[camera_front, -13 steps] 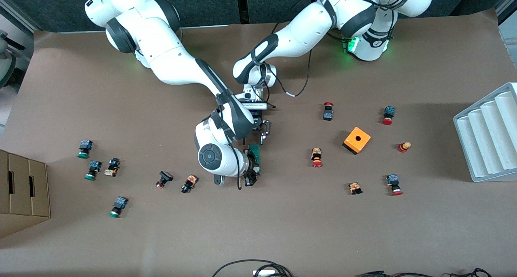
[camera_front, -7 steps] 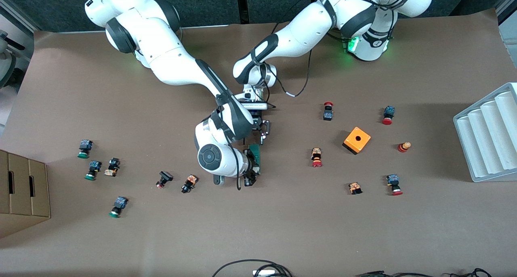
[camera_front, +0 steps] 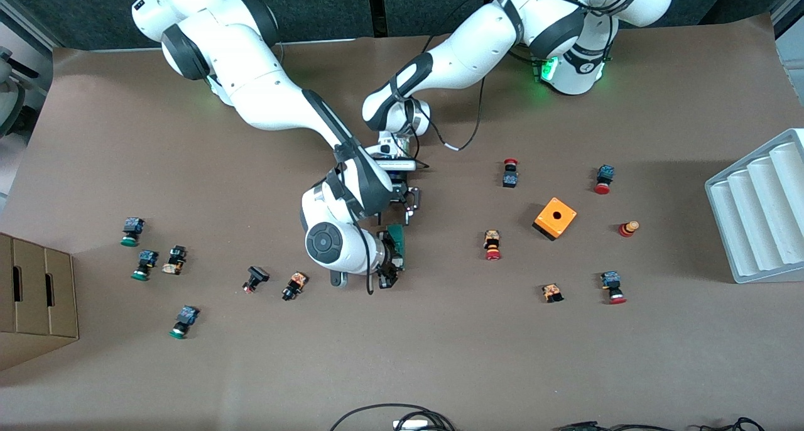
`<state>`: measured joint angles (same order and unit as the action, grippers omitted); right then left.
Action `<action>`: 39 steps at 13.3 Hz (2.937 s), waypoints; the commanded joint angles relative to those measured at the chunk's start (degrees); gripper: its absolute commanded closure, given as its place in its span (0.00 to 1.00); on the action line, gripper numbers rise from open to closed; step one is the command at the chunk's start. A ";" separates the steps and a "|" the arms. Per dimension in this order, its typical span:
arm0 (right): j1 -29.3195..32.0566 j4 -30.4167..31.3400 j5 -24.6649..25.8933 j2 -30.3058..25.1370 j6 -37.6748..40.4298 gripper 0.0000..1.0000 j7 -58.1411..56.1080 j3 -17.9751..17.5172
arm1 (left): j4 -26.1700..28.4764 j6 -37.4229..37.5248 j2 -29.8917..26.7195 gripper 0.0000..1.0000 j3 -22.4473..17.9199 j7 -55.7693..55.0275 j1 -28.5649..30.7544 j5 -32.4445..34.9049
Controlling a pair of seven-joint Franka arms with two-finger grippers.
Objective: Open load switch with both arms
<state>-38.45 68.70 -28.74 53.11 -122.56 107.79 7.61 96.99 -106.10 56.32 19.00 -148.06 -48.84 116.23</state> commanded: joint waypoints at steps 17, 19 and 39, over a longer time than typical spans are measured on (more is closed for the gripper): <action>-1.10 6.97 -0.70 -5.91 3.38 0.65 -1.27 -0.40 | -1.01 0.10 0.72 0.21 -0.37 -0.56 -0.38 1.01; -1.10 6.89 -0.70 -6.00 3.64 0.65 -1.35 -0.40 | -1.01 0.10 0.72 0.21 -0.37 -0.56 -0.38 1.01; -1.89 8.64 -0.61 -7.40 5.31 0.71 -1.35 -0.40 | -1.01 0.10 0.72 0.21 -0.37 -0.47 -0.38 1.10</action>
<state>-39.57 74.00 -28.74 47.89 -118.11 107.29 7.19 96.99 -106.10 56.33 18.98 -148.06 -48.84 116.42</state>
